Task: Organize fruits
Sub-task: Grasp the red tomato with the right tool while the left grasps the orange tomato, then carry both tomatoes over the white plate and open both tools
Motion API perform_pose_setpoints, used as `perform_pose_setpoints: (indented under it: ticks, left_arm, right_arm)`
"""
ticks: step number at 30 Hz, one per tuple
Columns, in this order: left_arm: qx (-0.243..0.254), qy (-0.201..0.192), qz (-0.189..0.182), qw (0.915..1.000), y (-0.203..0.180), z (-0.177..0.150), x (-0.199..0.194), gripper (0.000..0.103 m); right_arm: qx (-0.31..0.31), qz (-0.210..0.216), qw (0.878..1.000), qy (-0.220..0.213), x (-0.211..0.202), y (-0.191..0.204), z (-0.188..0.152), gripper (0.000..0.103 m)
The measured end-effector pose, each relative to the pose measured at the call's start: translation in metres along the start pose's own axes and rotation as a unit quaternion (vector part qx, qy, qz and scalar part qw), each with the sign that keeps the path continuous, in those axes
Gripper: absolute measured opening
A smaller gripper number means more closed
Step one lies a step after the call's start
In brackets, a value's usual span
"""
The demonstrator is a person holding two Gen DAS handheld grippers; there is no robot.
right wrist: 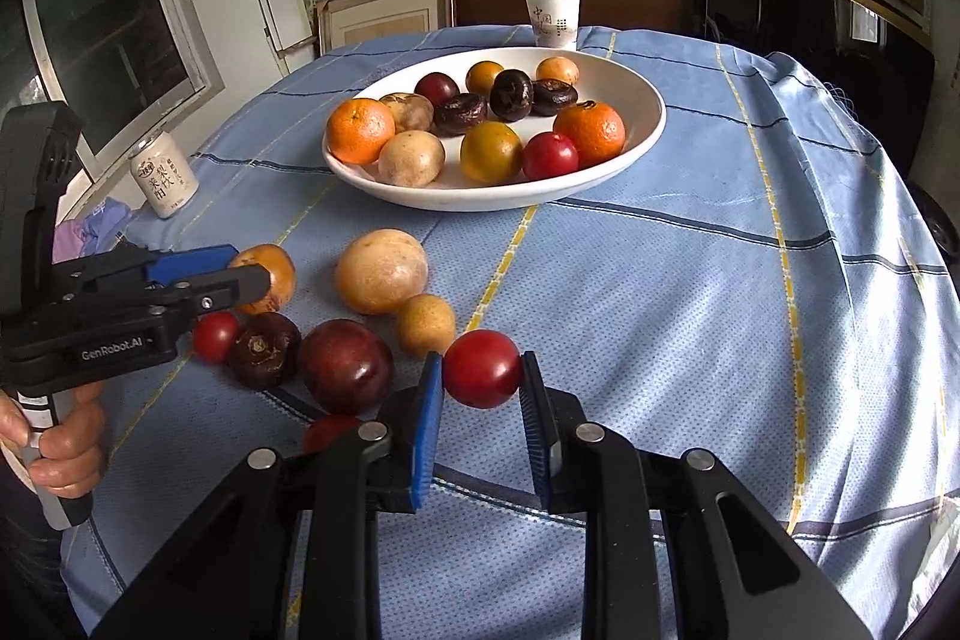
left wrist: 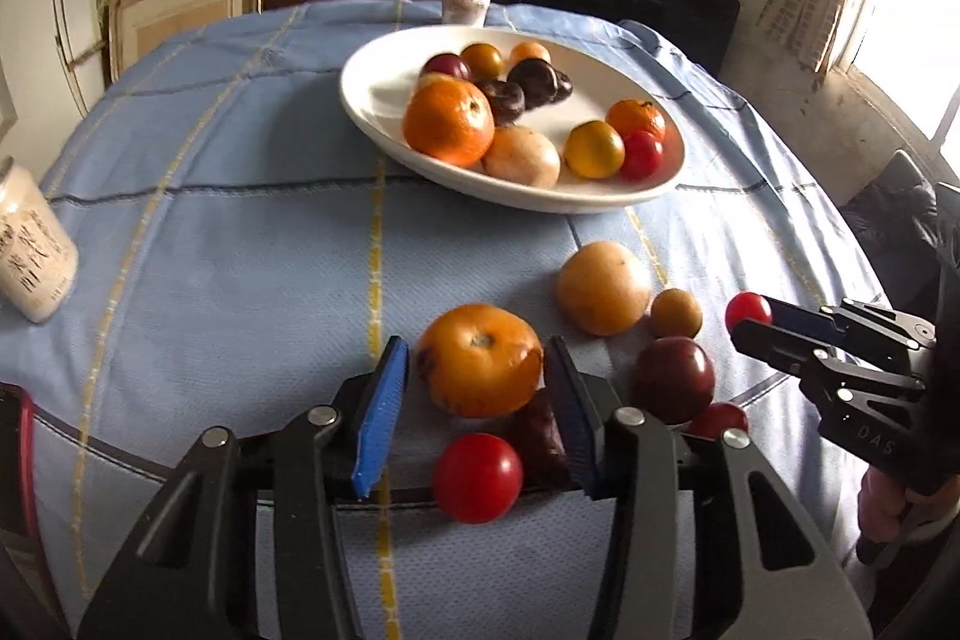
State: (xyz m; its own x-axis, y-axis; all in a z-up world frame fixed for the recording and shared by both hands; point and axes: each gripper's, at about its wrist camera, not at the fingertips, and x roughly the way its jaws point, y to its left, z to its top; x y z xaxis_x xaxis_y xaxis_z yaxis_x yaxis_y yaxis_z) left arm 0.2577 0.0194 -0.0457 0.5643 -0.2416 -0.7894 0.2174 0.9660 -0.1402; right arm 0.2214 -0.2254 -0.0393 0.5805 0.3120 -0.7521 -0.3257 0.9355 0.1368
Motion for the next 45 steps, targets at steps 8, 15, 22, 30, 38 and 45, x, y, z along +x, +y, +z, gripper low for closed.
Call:
perform_pose_setpoints:
  ticks: [8,15,22,30,38,45]
  left_arm:
    - [0.0,0.006,0.019,0.9998,0.001,0.001,0.009,0.045]
    - [0.009,-0.011,0.028,0.9995,-0.003,-0.001,0.001,0.044]
    - [0.014,-0.062,0.029,0.9975,-0.006,-0.002,-0.028,0.044]
    - [0.009,-0.102,0.004,0.9948,-0.009,0.027,-0.055,0.044]
    - [0.004,-0.112,0.054,0.9922,-0.004,0.108,-0.037,0.044]
    - [-0.006,-0.071,0.102,0.9923,0.012,0.159,0.023,0.044]
  right_arm:
    - [0.001,0.0,1.0,0.0,-0.001,0.0,0.0,0.026]
    - [0.006,0.0,1.0,-0.003,-0.001,-0.002,0.0,0.026]
    - [0.0,0.004,1.0,-0.024,-0.007,0.001,0.001,0.026]
    - [0.027,0.017,0.996,-0.085,-0.02,-0.004,0.029,0.026]
    - [0.046,0.01,0.993,-0.106,0.003,-0.01,0.086,0.026]
    - [0.048,0.006,0.995,-0.089,0.043,-0.017,0.115,0.026]
